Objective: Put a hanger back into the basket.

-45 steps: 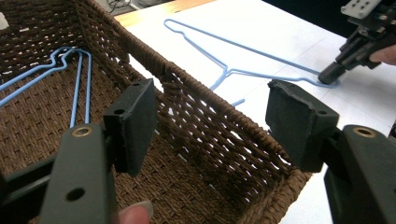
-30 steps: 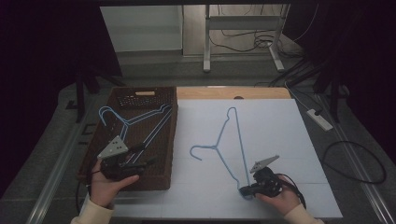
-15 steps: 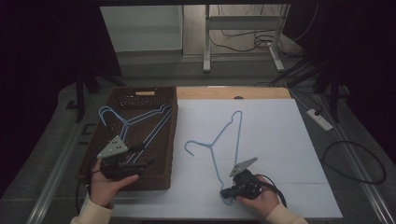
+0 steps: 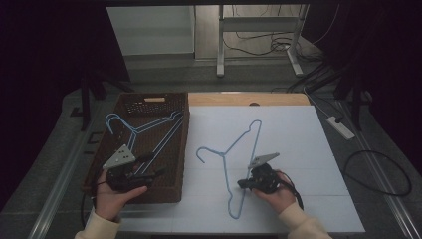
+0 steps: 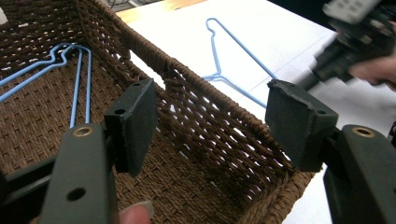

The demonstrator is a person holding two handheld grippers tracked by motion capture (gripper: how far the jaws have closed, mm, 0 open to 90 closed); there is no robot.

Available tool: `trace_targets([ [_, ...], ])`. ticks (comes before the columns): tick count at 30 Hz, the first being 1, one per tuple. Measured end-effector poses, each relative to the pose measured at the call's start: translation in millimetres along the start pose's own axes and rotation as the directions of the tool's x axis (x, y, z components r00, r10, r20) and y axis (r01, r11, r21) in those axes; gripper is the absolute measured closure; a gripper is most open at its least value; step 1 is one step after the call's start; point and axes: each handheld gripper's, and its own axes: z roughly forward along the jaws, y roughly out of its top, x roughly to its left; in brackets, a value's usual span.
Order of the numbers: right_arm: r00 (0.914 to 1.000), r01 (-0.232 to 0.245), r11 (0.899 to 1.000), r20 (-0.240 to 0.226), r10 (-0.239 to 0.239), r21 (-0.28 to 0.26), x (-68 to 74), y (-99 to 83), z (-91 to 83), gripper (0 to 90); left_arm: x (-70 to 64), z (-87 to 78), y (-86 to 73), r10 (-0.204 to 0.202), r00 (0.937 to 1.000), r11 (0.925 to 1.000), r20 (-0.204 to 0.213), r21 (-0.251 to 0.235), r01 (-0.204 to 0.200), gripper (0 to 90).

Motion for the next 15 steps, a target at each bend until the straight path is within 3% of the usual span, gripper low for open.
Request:
trace_targets([
  [3,0.9970,-0.030,0.999,0.071,0.031,-0.015,-21.9,10.0,0.9,90.0,0.1,-0.3,0.2,0.001,1.0000,1.0000,-0.001,0.000,-0.001,34.1],
  [4,0.9970,-0.030,0.999,0.071,0.031,-0.015,-21.9,10.0,0.9,90.0,0.1,-0.3,0.2,0.001,1.0000,1.0000,-0.001,0.000,-0.001,34.1],
  [6,0.9902,-0.055,0.998,0.127,0.059,-0.040,-42.4,22.2,6.7,90.0,0.6,0.1,-0.1,0.001,1.0000,1.0000,0.000,0.002,-0.001,34.1],
  [10,0.9841,-0.076,0.996,0.157,0.084,-0.052,-56.6,32.0,12.9,90.0,0.8,0.9,-0.6,0.001,1.0000,1.0000,0.001,0.006,-0.001,34.1],
  [12,0.9752,-0.079,0.996,0.204,0.086,-0.039,-66.0,39.0,19.5,90.0,0.3,0.5,-0.2,0.004,1.0000,1.0000,0.002,0.004,-0.004,34.1],
  [14,0.9720,-0.079,0.996,0.220,0.084,-0.031,-68.7,40.1,21.0,90.0,0.2,0.2,-0.1,0.004,1.0000,1.0000,0.003,0.003,-0.004,34.1],
  [15,0.9648,-0.084,0.996,0.249,0.085,-0.013,-72.0,40.4,23.1,90.0,0.2,-0.1,0.0,0.005,1.0000,1.0000,0.003,0.003,-0.005,34.2],
])
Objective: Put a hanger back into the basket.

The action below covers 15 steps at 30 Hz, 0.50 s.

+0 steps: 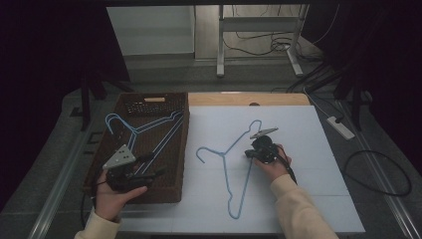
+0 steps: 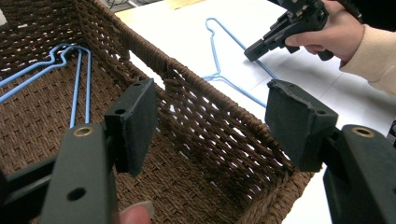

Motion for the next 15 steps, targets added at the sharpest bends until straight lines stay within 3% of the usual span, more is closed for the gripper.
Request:
trace_targets([
  [15,0.9967,0.016,0.997,0.078,-0.023,0.079,3.4,-16.4,-17.5,90.0,-0.2,-0.4,0.6,0.004,1.0000,1.0000,0.003,0.000,-0.004,34.3],
])
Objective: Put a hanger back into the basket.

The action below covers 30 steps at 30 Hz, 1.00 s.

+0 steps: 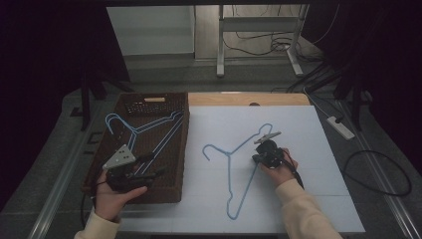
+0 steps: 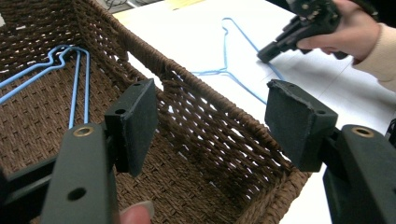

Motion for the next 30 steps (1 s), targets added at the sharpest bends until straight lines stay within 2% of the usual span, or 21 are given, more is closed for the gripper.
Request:
trace_targets([
  [4,1.0000,-0.009,1.000,-0.002,0.009,0.011,1.5,-9.5,-7.4,90.0,0.8,-0.1,-0.4,-0.003,1.0000,1.0000,-0.002,0.000,0.003,34.3],
  [5,0.9999,-0.013,1.000,0.003,0.013,0.020,3.9,-18.0,-14.0,90.0,0.4,-0.3,-0.2,-0.003,1.0000,1.0000,-0.002,-0.001,0.003,34.3],
  [10,0.9999,-0.014,1.000,-0.009,0.014,0.024,7.3,-35.2,-26.0,90.0,-1.0,-0.3,0.6,0.000,1.0000,1.0000,-0.001,-0.003,0.000,34.3],
  [12,0.9995,-0.027,0.999,-0.016,0.027,0.029,9.3,-48.1,-35.1,90.0,-0.8,0.0,0.4,0.000,1.0000,1.0000,-0.001,-0.001,0.000,34.2],
  [14,0.9994,-0.031,0.999,-0.018,0.031,0.032,10.0,-51.1,-37.3,90.0,-0.6,0.1,0.2,-0.002,1.0000,1.0000,-0.001,-0.001,0.002,34.2],
  [15,0.9987,-0.046,0.998,-0.021,0.047,0.039,11.7,-59.3,-43.4,90.0,-0.6,0.1,0.2,-0.002,1.0000,1.0000,-0.001,-0.001,0.002,34.2],
  [18,0.9978,-0.056,0.998,-0.034,0.058,0.037,12.7,-68.3,-49.1,90.0,-1.3,-0.1,0.7,0.000,1.0000,1.0000,0.000,-0.004,0.000,34.2],
  [22,0.9969,-0.063,0.997,-0.044,0.065,0.035,11.0,-69.2,-50.1,90.0,-2.1,0.3,0.9,0.001,1.0000,1.0000,0.000,-0.004,-0.001,34.2],
  [24,0.9974,-0.057,0.998,-0.043,0.058,0.021,9.5,-66.4,-50.1,90.0,-2.2,0.7,0.9,0.001,1.0000,1.0000,0.001,-0.003,-0.001,34.2],
  [25,0.9975,-0.053,0.998,-0.047,0.052,-0.017,6.1,-59.4,-52.6,90.0,-2.2,1.1,0.9,0.002,1.0000,1.0000,0.001,-0.002,-0.002,34.1],
  [26,0.9975,-0.053,0.998,-0.047,0.052,-0.017,6.1,-59.4,-52.6,90.0,-2.2,1.5,0.8,0.003,1.0000,1.0000,0.001,0.000,-0.003,34.1],
  [27,0.9987,-0.041,0.997,-0.034,0.039,-0.058,3.0,-48.4,-55.1,78.0,-2.3,2.2,0.6,0.003,1.0000,1.0000,0.000,0.002,-0.003,34.1],
  [29,0.9990,-0.037,0.997,-0.028,0.035,-0.068,1.7,-43.4,-55.6,74.9,-2.4,2.6,0.5,0.003,1.0000,1.0000,0.000,0.004,-0.003,34.1],
  [30,0.9991,-0.033,0.996,-0.030,0.030,-0.084,-0.5,-32.5,-55.0,72.2,-2.6,2.8,0.5,0.003,1.0000,1.0000,0.000,0.003,-0.003,34.0],
])
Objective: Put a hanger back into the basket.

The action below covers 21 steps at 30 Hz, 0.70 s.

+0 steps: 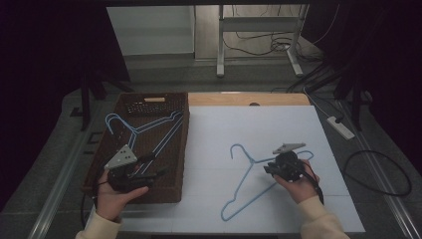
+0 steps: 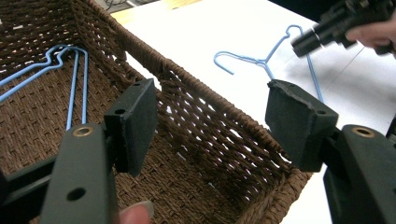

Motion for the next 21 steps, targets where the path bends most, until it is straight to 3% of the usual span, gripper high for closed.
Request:
trace_targets([
  [2,0.9998,0.003,1.000,-0.017,-0.003,0.003,-2.4,21.2,8.5,62.6,-0.3,-0.1,0.2,0.001,1.0000,1.0000,0.001,0.000,-0.001,34.0],
  [4,0.9998,0.008,1.000,-0.018,-0.008,0.010,-3.1,28.6,13.4,59.4,-0.2,-0.5,0.3,0.002,1.0000,1.0000,0.002,-0.003,-0.002,33.9],
  [6,0.9998,0.010,0.998,-0.019,-0.008,0.067,-3.6,46.5,30.8,52.8,0.2,-1.1,0.4,0.002,1.0000,1.0000,0.003,-0.006,-0.002,33.9],
  [12,0.9997,0.025,0.987,-0.003,-0.025,0.162,-1.5,62.6,61.9,49.5,0.8,-0.9,0.2,0.002,1.0000,1.0000,0.006,-0.007,-0.002,33.7],
  [16,0.9988,0.037,0.979,0.023,-0.042,0.202,1.5,68.0,74.3,52.0,0.5,-1.5,0.8,0.004,1.0000,0.9999,0.008,-0.011,-0.004,33.7],
  [19,0.9983,0.038,0.967,0.032,-0.048,0.252,4.7,70.7,78.9,63.4,0.2,-0.8,0.8,0.005,0.9999,0.9999,0.010,-0.009,-0.005,33.7],
  [21,0.9994,0.013,0.960,0.027,-0.022,0.280,7.2,72.8,80.7,73.1,-0.2,-0.4,0.8,0.006,0.9999,0.9999,0.011,-0.008,-0.006,33.6],
])
